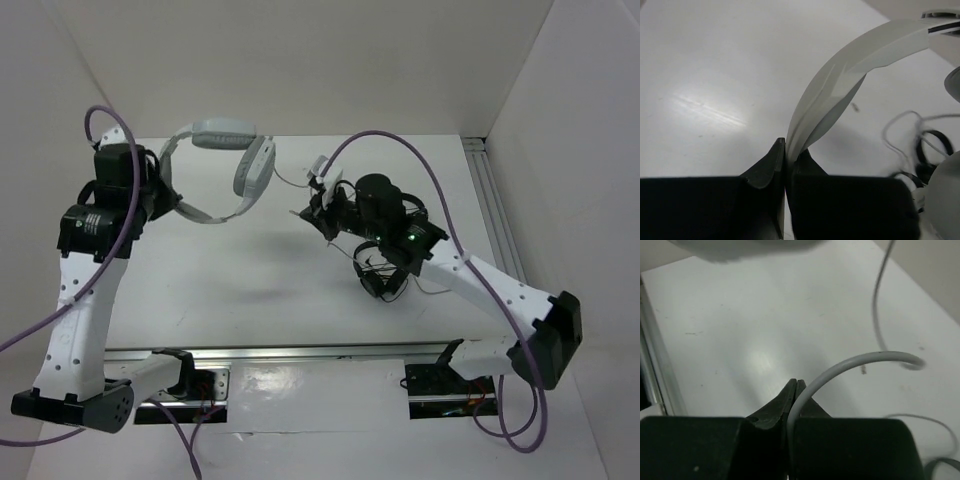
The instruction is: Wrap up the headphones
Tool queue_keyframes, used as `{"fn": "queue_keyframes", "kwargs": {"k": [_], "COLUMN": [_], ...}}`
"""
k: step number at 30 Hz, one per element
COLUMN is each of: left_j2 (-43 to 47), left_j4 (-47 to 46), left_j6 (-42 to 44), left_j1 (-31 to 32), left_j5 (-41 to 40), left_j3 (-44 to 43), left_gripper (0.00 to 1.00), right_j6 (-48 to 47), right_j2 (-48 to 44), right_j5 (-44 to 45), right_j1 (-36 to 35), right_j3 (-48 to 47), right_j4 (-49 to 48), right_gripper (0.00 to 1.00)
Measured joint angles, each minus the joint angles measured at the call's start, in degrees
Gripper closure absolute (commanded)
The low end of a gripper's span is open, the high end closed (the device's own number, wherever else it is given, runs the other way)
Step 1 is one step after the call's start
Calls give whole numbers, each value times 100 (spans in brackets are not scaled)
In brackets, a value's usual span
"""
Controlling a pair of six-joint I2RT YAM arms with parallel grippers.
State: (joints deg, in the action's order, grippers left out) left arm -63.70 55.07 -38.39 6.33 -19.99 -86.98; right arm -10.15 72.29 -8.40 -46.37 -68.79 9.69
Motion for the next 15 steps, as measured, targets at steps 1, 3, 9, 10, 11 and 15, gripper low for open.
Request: {"fn": "queue_keyframes", "kwargs": {"k": [1,3,9,10,11,15], "left_j2": [-31,-114,-291,-286,-286,-286], "left_j4": [-46,-66,164,219,302,544], "left_j6": [50,166,494,535,570,695], "left_j1": [0,20,57,57,57,57], "left_j5": [267,765,1296,1333,1390,1556], "left_j3": [-214,-693,-1672,-1727,-1779,-1805], "left_gripper": [100,100,100,100,100,100], "right_j6": [144,365,1093,1196,1338,1784], "right_j2": [190,507,739,695,623,286], "right_j5": [-330,-798,-1864,-1989,-2127,-2474], "right_j1": [74,212,562,625,708,966], "right_j3": [136,470,1460,1523,1604,1698], "right_j4": [-308,-717,-1718,-1917,-2221,-3082], "right_gripper": [100,92,38,37,35,23]}}
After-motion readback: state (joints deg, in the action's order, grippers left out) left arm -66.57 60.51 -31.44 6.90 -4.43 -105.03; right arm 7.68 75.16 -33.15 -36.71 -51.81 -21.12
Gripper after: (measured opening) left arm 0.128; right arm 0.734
